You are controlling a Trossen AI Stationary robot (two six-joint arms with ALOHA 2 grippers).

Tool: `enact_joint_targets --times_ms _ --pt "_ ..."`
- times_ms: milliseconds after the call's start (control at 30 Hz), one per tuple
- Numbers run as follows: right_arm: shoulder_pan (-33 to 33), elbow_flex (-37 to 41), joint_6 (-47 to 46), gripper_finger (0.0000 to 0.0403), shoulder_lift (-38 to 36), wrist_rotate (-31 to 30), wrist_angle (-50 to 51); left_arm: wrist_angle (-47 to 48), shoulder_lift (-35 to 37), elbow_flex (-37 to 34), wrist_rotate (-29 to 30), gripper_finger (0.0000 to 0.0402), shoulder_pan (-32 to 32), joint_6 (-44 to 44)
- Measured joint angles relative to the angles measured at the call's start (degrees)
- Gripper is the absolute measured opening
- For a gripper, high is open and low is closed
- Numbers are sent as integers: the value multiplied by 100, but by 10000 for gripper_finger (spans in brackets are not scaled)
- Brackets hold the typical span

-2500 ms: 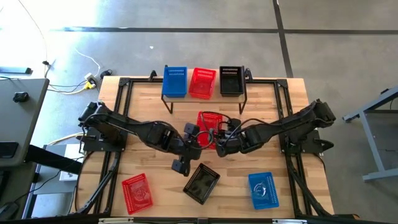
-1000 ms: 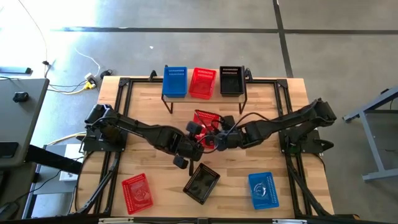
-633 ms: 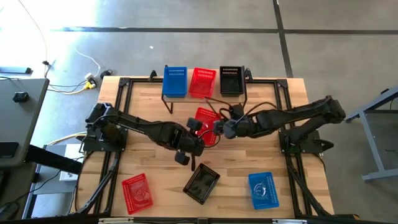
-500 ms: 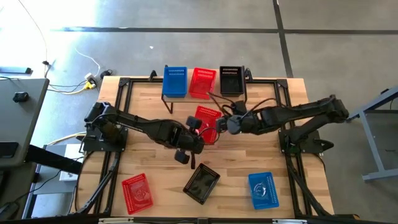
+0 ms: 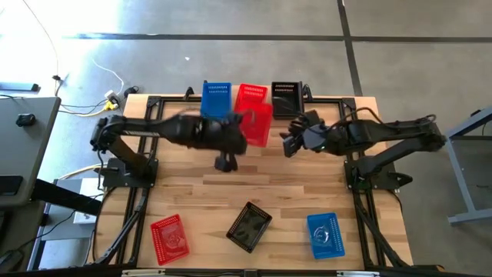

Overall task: Stack baskets on shelf by color
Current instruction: Stack the right red bin on top of the other red bin on the shelf

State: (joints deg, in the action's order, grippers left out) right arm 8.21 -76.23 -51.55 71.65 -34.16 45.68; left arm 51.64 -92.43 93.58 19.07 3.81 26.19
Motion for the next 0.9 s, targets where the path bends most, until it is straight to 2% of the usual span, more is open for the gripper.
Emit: enact_joint_targets --times_ms 400,633,767,900 --pt "2 -1 1148 172 -476 -12 -10 -414 518 9 -1766 0 1710 1185" --pt "2 -1 1504 172 -587 8 -44 -455 395 6 -2447 0 2478 1452" --pt "-50 0 1666 172 -587 10 -47 -543 299 4 -2746 0 2718 1542" --pt "-162 -2 1638 172 -587 10 -47 -531 297 0 -2803 0 2812 1718"
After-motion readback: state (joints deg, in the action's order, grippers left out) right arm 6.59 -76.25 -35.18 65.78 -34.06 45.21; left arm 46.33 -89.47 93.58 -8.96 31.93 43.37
